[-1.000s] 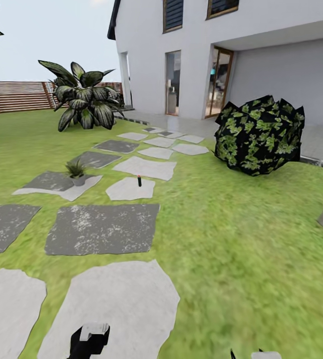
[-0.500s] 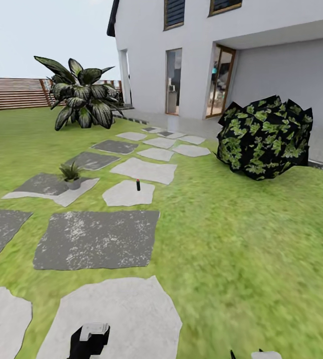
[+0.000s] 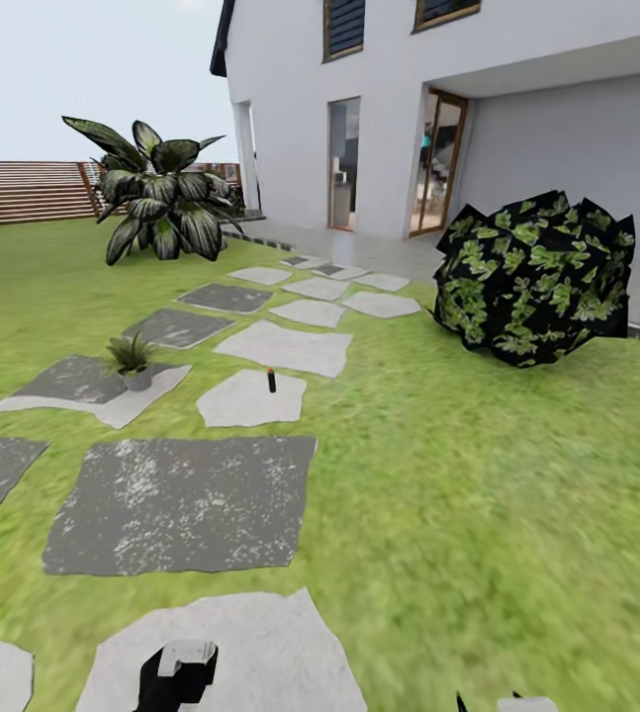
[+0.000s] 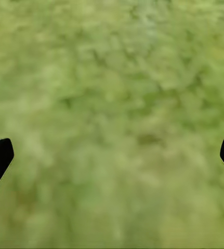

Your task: Pick up the pesticide atomizer in the garden and spray insectifuge to fully cover both potted plants in the garden.

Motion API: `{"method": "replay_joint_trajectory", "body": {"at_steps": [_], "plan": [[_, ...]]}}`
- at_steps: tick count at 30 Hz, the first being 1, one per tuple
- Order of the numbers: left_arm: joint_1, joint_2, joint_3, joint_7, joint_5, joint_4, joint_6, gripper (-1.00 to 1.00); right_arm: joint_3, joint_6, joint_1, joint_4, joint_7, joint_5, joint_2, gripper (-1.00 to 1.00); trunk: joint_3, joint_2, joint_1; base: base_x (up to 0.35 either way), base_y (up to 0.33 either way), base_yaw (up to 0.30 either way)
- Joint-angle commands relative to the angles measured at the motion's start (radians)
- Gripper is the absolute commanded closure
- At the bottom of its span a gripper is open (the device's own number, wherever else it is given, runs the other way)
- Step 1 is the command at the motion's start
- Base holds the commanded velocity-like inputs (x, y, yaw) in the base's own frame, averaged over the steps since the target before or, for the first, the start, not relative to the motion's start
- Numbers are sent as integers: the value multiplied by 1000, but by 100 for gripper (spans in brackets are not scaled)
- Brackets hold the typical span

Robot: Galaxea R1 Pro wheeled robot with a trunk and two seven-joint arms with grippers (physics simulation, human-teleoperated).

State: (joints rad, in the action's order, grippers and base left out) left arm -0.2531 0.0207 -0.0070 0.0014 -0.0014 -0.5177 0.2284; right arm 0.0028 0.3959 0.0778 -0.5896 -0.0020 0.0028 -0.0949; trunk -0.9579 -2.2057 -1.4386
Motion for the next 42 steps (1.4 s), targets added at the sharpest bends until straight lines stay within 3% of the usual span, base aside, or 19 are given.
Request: {"method": "replay_joint_trajectory", "body": {"at_steps": [1, 20, 42], "plan": [[0, 0, -1, 0, 0, 1, 3, -100, 0, 3, 0, 1, 0, 0, 0, -100, -1, 0, 0, 339, 0, 0], [0, 1, -1, 0, 0, 2, 3, -100, 0, 2, 0, 1, 0, 0, 0, -100, -1, 0, 0, 339, -11, 0], [-1, 2, -1, 0, -2, 4, 3, -100, 0, 2, 0, 1, 0, 0, 0, -100, -1, 0, 0, 285, -152, 0]]}}
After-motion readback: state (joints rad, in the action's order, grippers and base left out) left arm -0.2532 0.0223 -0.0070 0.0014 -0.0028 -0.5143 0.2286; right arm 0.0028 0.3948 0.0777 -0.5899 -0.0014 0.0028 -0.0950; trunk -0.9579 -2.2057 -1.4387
